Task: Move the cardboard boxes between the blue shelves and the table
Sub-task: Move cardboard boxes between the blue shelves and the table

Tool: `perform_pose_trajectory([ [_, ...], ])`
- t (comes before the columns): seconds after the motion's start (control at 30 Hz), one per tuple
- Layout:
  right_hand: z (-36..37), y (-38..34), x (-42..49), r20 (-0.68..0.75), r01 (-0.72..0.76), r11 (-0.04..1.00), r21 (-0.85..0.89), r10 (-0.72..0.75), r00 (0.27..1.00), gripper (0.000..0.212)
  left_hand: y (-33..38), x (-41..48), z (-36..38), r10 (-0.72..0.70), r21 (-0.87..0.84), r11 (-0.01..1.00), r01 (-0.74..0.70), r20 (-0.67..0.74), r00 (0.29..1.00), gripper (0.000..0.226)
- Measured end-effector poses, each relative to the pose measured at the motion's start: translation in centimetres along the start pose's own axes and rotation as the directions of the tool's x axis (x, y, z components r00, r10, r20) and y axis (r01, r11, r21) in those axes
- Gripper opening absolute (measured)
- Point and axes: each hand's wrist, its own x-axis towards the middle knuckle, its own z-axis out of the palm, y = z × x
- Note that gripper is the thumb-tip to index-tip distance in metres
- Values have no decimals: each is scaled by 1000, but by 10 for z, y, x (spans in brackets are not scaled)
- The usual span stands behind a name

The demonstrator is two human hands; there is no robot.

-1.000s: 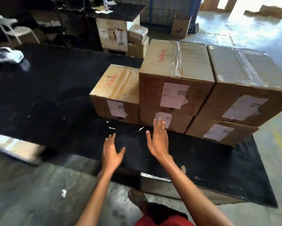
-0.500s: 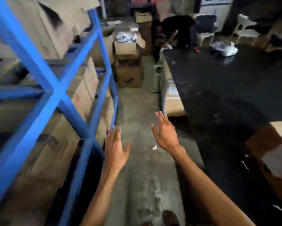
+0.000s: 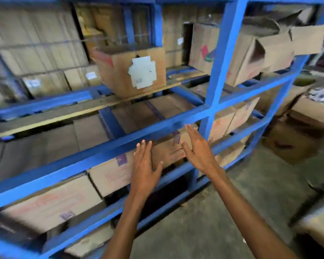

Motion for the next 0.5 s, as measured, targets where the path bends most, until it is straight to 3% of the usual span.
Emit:
perform_pose_trajectory([
  [0.17, 6, -35, 35, 54, 91, 991, 97, -96, 994, 62, -9, 5, -33, -99, -51, 994, 94, -110, 989, 76],
  [0.5, 13, -44, 170, 53, 31, 990, 139, -39, 998, 64, -24, 117, -69, -188, -201, 969, 144, -220, 957, 67],
])
